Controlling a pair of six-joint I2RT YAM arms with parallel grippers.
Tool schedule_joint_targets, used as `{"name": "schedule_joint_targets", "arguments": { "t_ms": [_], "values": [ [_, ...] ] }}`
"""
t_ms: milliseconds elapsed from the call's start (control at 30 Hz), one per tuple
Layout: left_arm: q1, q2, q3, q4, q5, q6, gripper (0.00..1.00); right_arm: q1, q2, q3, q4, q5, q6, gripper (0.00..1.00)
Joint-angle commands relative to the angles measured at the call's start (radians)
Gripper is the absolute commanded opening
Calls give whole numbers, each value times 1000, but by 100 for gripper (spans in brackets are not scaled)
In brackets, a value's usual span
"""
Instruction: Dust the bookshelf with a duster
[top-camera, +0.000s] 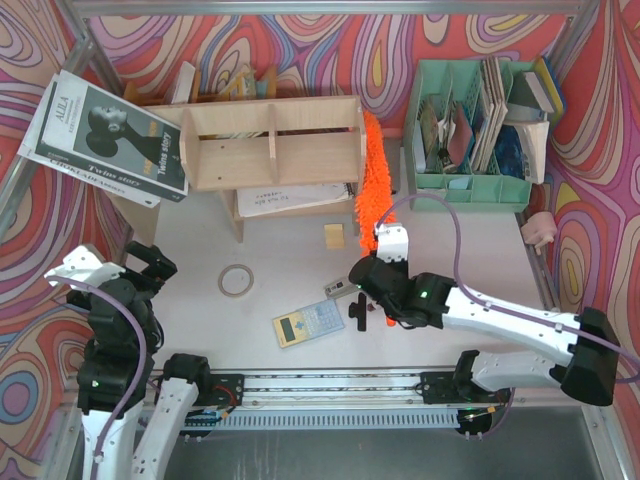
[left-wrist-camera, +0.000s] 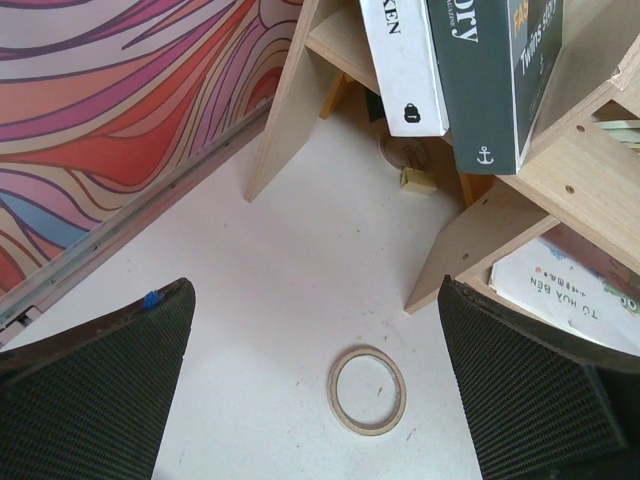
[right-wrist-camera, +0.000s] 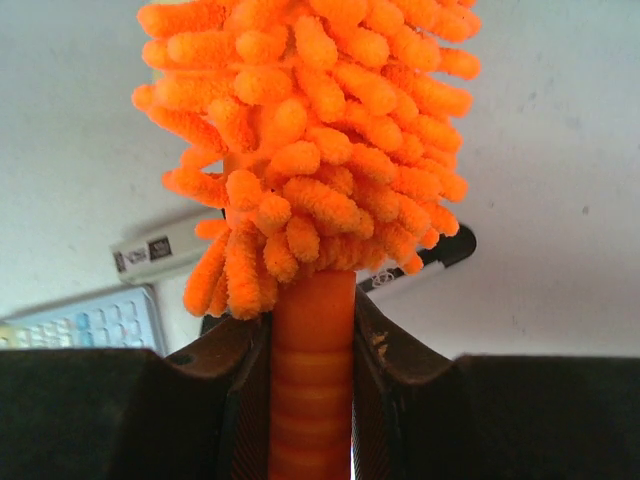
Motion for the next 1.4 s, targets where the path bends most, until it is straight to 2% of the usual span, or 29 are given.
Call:
{"name": "schedule_joint_targets", "arguments": {
  "t_ms": [0,200,433,600,767,1167,1367],
  "values": [
    [9,4,-10,16,6,-6,98,7,49,-47,34,-77,60,0],
    [11,5,-9,17,9,-6,99,8,90,-26,5,-46,68,0],
    [16,10,-9,17,15,-8,99,8,-16,131,-38,63,-50,0],
    [18,8,-11,16,13,-7,99,7,-81,181,-33,71,-92,0],
    [19,12,-11,18,13,-8,98,8,-72,126,-26,20,-38,0],
    [20,21,-12,20,12,-9,99,8,66,-81,37,-130,98,0],
    [22,30,-12,22,13,-9,98,7,120,-76,35,-113,99,0]
  ]
}}
